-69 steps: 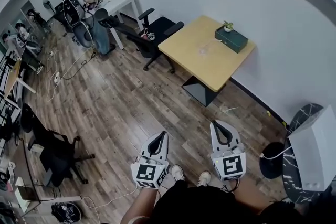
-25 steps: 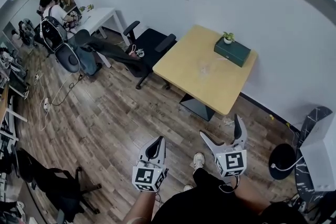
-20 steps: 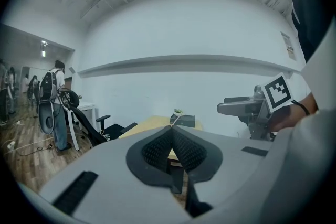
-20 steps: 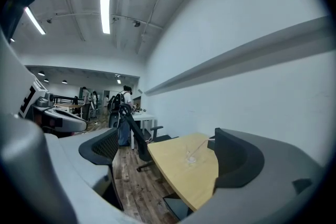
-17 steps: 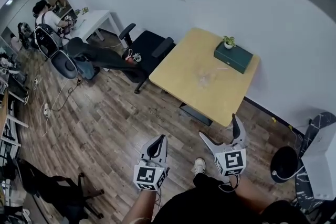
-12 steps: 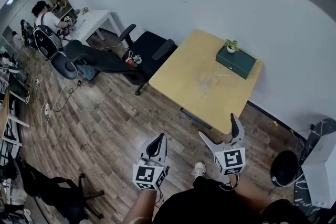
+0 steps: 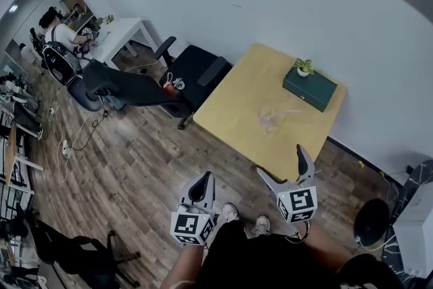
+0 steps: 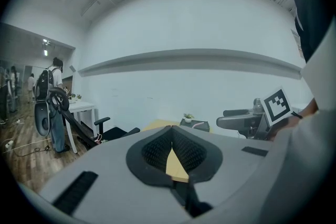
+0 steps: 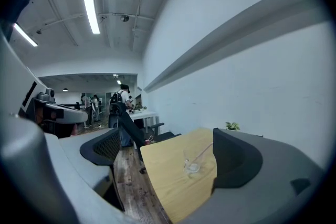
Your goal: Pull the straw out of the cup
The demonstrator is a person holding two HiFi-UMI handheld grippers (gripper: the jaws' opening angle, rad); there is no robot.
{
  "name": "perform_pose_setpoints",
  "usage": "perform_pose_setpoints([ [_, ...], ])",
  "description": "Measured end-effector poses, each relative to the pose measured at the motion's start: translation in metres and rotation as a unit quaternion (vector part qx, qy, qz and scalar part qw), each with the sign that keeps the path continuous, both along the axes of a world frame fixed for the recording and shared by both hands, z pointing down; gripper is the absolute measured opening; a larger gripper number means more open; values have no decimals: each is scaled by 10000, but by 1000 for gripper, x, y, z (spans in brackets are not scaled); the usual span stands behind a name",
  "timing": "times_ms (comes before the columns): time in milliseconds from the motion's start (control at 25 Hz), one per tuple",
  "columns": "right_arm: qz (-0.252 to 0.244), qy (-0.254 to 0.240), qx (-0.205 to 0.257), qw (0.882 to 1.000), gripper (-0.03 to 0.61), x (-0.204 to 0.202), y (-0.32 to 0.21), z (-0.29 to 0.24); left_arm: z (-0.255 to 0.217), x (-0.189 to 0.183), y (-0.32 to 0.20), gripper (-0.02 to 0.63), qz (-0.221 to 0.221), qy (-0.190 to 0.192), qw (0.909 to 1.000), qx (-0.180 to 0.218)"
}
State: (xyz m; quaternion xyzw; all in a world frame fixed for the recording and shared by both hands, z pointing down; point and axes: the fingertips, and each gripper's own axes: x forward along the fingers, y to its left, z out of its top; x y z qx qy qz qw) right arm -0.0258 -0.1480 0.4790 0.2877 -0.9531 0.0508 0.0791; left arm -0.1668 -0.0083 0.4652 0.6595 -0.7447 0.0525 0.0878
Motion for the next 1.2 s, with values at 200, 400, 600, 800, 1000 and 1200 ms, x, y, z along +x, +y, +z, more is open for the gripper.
perform_pose_setpoints([
  [200,114,74,-104,9999,568,-18,-25,12,9,-25,-30,18,109,66,9999,0],
  [400,425,159,-197,9988,566,-41,-58,23,14,-58,-71,18,406,85,9991,-13],
  [600,805,216,-338,9960,563,-69,-91,32,16,-96,-121,18,823,34,9966,-56],
  [800,1357,209,-707,9880,555,-79,-118,51,16,-119,-169,18,1374,5,9905,-77],
  [1000,1952,199,-1016,9753,546,-71,-136,68,25,-123,-205,18,2003,29,9796,-143],
  [1200,2350,276,-1259,9634,518,-65,-148,85,31,-119,-231,18,2610,-8,9652,-148],
])
